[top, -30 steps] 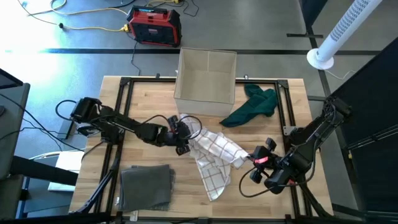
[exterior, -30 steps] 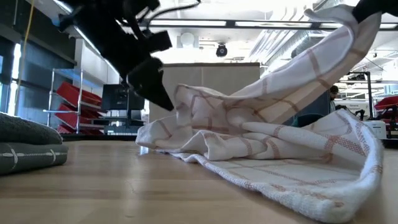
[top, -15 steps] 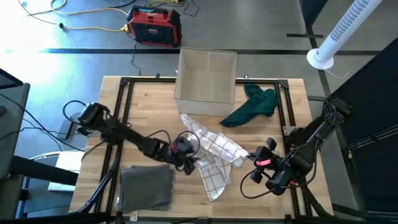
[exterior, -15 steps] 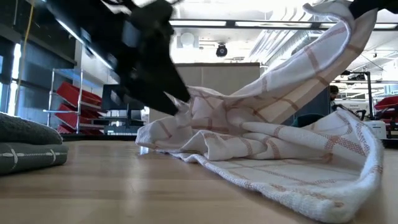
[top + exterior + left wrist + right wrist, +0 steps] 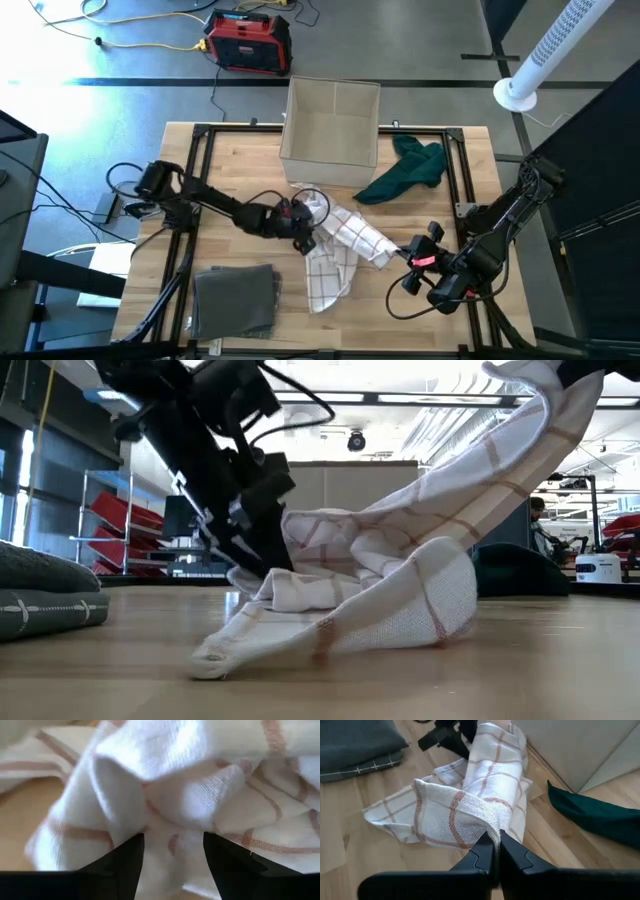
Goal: Fold towel
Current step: Fold the white checkered towel
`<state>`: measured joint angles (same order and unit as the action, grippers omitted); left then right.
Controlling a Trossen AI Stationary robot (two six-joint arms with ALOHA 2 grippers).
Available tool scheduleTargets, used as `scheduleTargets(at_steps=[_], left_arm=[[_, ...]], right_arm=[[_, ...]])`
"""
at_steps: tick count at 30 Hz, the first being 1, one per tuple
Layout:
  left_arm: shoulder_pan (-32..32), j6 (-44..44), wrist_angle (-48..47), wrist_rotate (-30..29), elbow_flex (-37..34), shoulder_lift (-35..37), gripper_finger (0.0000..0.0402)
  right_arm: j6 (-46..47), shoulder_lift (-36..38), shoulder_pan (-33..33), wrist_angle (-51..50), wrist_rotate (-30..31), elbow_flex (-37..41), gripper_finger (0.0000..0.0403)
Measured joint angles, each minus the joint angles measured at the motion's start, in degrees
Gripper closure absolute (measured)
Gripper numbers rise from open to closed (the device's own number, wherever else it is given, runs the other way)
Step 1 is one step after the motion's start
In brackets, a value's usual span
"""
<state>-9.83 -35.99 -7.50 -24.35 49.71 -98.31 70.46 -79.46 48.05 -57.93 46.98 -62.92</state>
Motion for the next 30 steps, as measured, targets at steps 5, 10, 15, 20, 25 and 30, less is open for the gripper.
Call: scheduleTargets(at_steps=[5, 10, 15, 20, 25, 30], left_arm=[[0.11, -0.64, -12.97, -7.17, 0.0, 4.53, 0.0204], [0.11, -5.65, -21.07, -10.88, -0.04, 6.96, 0.0204], [-2.79, -7.07, -18.05, -3.83, -0.01, 6.97, 0.0204], [-11.12, 6.49, -17.41, -10.61, -0.4, 6.55, 0.0206], [-15.46, 18.28, -16.98, -16.75, -2.05, 6.55, 0.0218], [-12.5, 24.3, -13.22, -5.96, -4.07, 6.57, 0.0234]], right_arm=[[-0.24, 0.0, 0.0, -0.04, 0.0, 0.0, 0.0403], [-0.44, 0.0, 0.0, -0.15, 0.05, 0.0, 0.0403], [-0.44, 0.0, 0.0, -0.14, 0.09, 0.0, 0.0403], [-0.49, -0.46, 0.0, -0.29, 0.31, 0.0, 0.0402], [-2.54, -2.54, 0.0, -0.46, 0.54, 0.0, 0.0402], [-2.98, -4.84, 0.0, -0.48, 0.49, 0.0, 0.0402]])
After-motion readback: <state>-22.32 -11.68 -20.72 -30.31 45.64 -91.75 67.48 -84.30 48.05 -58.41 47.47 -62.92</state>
